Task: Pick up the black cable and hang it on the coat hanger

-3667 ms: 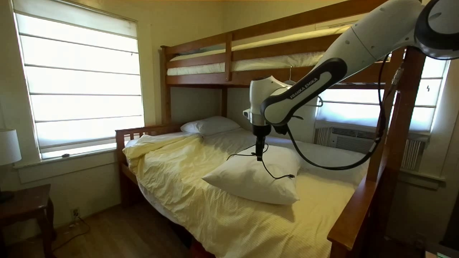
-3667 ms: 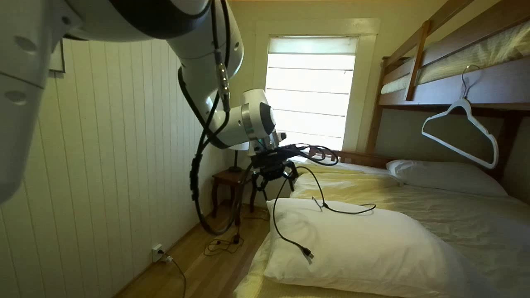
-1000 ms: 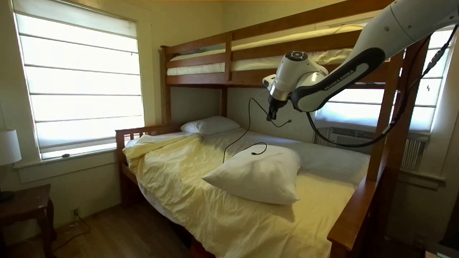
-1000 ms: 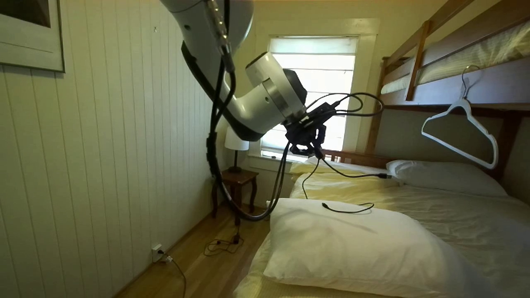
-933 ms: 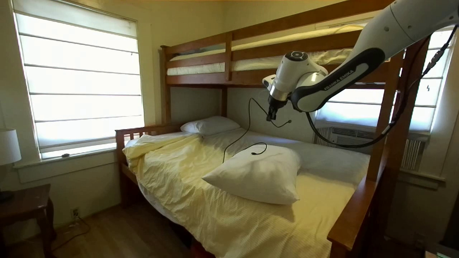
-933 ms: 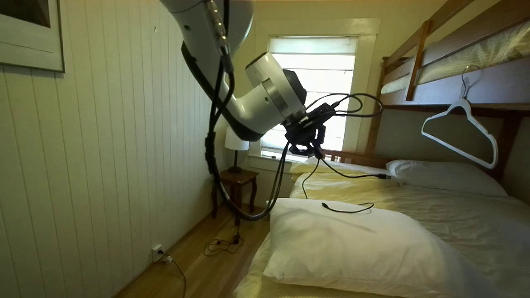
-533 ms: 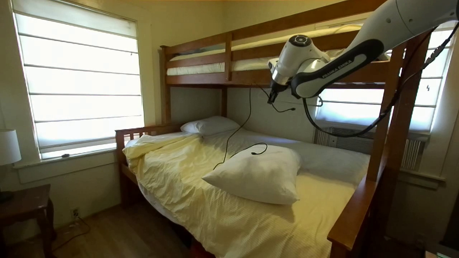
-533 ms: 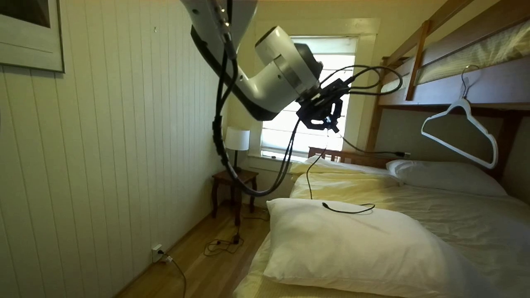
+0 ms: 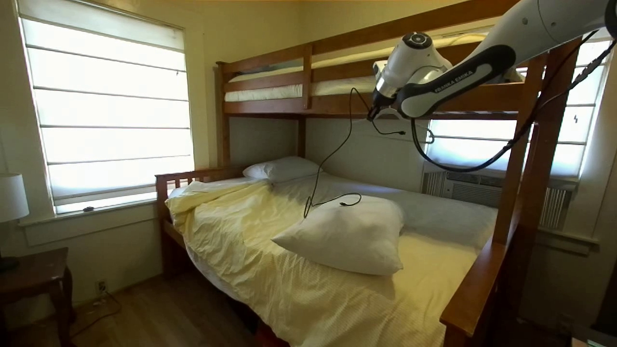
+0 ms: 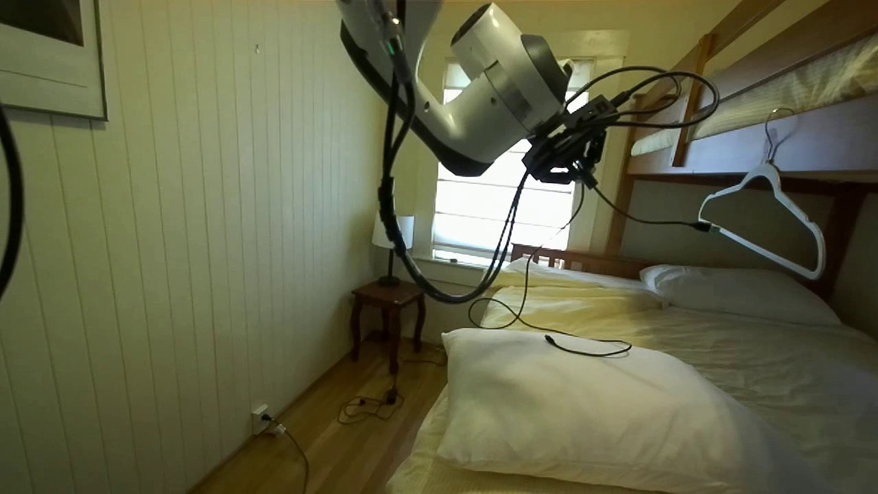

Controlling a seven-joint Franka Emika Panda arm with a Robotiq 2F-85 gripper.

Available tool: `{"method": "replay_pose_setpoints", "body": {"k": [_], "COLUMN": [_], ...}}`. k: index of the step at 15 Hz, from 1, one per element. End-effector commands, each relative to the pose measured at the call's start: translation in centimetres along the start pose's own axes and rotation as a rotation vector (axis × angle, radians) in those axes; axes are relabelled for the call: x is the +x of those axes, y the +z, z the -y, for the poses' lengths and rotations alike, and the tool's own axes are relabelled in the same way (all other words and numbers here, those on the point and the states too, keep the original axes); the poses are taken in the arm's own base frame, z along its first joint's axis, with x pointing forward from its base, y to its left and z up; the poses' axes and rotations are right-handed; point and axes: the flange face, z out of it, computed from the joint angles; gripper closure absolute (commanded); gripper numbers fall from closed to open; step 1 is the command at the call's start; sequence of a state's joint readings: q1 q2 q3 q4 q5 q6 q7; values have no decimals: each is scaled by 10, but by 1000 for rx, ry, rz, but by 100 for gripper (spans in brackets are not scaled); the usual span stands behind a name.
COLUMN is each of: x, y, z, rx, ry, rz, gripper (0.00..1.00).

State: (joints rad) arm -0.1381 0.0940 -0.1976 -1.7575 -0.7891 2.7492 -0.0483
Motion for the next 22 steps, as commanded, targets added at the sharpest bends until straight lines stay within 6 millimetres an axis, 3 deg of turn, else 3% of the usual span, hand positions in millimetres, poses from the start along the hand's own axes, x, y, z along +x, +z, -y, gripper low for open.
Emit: {"method": "replay_pose_setpoints", "body": {"k": [1,5,7,11,14,15,18,22], "x": [6,3,10,35,56,38,49,38], "y": [9,31,41,41,46,36,39,48], "z": [-16,-53,-70,-107,-107,-104,-95,-105], "rx": [-13,-6,-12,-92,-70,-76,-1,72], "ry": [64,209,241,238,210,230,263,390], "rz": [-7,30,18,25,27,15,-42,-217], "gripper": [99,99,99,99,99,94,99,99]}}
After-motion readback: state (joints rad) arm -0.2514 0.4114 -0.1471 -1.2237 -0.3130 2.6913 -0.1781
